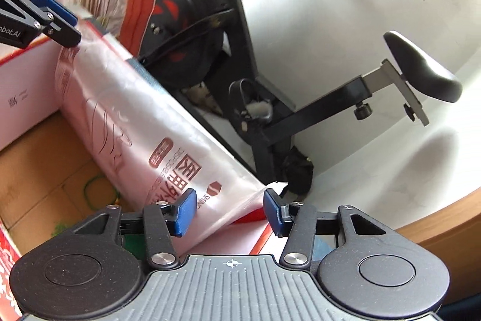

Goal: Organize soft objects
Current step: 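Carry the mask bag over the red box and lower it inside, then open the left gripper to release the bag and withdraw upward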

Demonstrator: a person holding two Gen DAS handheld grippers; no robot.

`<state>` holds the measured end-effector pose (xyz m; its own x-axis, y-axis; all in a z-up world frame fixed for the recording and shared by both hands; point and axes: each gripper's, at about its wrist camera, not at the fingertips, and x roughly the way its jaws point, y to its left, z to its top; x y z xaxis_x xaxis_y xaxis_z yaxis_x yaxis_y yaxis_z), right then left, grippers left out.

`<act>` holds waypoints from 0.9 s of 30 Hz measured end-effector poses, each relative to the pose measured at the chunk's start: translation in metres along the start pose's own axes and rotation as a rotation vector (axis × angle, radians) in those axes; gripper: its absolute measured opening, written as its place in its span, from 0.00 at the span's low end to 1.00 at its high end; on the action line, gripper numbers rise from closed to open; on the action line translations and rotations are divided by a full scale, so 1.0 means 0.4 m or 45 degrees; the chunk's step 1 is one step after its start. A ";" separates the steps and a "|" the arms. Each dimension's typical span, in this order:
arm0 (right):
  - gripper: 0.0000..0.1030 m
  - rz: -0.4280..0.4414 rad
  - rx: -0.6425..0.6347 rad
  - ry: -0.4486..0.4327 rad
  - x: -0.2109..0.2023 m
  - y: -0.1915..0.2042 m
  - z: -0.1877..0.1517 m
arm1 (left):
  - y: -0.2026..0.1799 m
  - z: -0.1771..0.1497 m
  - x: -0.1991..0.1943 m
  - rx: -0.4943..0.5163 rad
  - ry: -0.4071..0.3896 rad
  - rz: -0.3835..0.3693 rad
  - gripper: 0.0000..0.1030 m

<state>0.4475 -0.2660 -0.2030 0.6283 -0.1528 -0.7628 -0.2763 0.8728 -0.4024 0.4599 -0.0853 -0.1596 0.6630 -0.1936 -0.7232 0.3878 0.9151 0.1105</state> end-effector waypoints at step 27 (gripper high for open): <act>0.56 0.021 0.136 -0.055 -0.024 0.019 -0.024 | -0.026 -0.027 0.022 -0.050 -0.028 -0.125 0.36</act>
<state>0.4322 -0.2623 -0.2036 0.6555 -0.1202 -0.7455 -0.2089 0.9199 -0.3320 0.4549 -0.0928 -0.1744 0.6370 -0.2900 -0.7142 0.4263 0.9045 0.0129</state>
